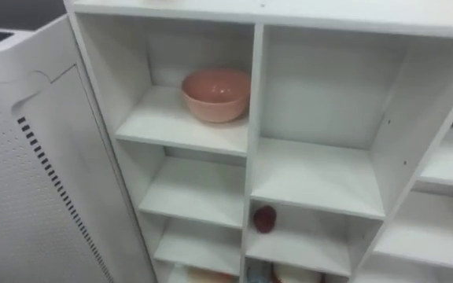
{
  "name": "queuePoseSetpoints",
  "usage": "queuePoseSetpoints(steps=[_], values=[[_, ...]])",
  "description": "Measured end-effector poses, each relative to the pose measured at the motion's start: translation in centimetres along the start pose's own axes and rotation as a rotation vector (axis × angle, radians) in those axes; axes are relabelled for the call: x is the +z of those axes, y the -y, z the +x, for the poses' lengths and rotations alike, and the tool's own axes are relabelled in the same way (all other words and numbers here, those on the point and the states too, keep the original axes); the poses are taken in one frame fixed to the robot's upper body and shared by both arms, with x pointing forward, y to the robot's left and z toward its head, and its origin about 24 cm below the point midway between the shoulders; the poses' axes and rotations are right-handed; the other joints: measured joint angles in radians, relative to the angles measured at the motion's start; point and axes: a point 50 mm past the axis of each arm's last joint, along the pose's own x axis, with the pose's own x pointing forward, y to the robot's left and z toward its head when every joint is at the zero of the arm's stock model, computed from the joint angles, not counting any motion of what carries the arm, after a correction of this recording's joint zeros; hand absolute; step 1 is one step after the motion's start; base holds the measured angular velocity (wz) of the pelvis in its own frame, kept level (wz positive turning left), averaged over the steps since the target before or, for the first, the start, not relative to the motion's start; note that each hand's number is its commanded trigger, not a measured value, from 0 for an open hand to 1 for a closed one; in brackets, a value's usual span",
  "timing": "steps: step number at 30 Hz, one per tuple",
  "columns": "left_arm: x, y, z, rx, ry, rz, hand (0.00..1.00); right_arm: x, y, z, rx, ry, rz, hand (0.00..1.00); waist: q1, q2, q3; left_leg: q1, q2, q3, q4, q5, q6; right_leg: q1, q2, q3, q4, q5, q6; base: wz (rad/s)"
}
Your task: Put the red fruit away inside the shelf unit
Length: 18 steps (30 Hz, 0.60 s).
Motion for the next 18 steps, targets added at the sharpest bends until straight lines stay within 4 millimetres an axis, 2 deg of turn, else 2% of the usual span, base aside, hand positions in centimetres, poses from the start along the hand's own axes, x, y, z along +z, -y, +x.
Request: queuePoseSetpoints(steps=[6, 11, 14, 15, 18], values=[[-2.0, 1.5, -0.9, 0.008, -0.054, -0.026, 0.00, -3.6, 4.3, -2.7, -0.078, -0.076, -0.057, 0.00, -0.037, -0.007, -0.0048, 0.180, -0.005, 0.028, -0.123, 0.002, 0.001, 0.165, 0.010, 0.010, -0.106, 0.010, 0.015, -0.13], [-1.7, 2.1, -1.0, 0.018, -0.051, -0.035, 0.00, -6.2, 7.0, -4.4, -0.159, -0.175, -0.151, 0.00, -0.052, -0.014, -0.0054, 0.256, -0.005, 0.039, -0.162, 0.002, -0.003, 0.235, 0.020, 0.025, -0.152, 0.014, 0.018, -0.06], [-1.4, 2.0, -0.9, 0.024, -0.041, -0.035, 0.00, -7.1, 8.1, -5.2, -0.189, -0.245, -0.277, 0.00, -0.063, -0.021, 0.0011, 0.279, -0.005, 0.040, -0.170, 0.001, -0.003, 0.249, 0.022, 0.042, -0.153, 0.014, 0.018, -0.04], [-1.6, 1.9, -0.9, 0.026, -0.046, -0.039, 0.00, -7.6, 8.4, -5.4, -0.200, -0.269, -0.306, 0.00, -0.074, -0.024, 0.0060, 0.287, -0.005, 0.040, -0.174, 0.001, -0.003, 0.259, 0.022, 0.043, -0.157, 0.014, 0.018, 0.00], [-1.9, 1.4, -0.8, 0.049, -0.066, -0.078, 0.00, -9.0, 9.3, -6.3, -0.229, -0.340, -0.378, 0.00, -0.096, -0.034, 0.0052, 0.296, -0.005, 0.038, -0.184, 0.001, -0.005, 0.273, 0.024, 0.040, -0.167, 0.014, 0.018, 0.00]])
